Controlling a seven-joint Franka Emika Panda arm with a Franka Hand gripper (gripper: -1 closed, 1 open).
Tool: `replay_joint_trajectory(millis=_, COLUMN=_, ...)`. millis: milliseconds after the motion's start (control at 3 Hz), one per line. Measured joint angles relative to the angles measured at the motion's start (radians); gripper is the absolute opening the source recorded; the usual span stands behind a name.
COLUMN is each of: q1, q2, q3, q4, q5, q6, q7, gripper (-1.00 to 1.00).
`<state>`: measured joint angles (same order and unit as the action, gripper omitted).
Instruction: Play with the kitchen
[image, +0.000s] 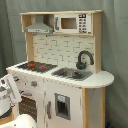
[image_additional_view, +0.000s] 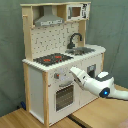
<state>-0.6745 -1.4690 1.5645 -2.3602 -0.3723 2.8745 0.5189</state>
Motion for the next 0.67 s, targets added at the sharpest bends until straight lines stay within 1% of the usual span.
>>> replay_joint_trajectory(millis=333, q1=0.032, q2=0.000, q3=-0.024, q4=0.006, q5=-0.001, q6=-0.004, q7=-0.094, gripper=1.00)
replay_joint_trajectory(millis=667, q1=0.066, q2=0.000, q3=-0.082, q4=0.005, q5=-0.001, q6=-0.023, q7=-0.168, gripper=1.00)
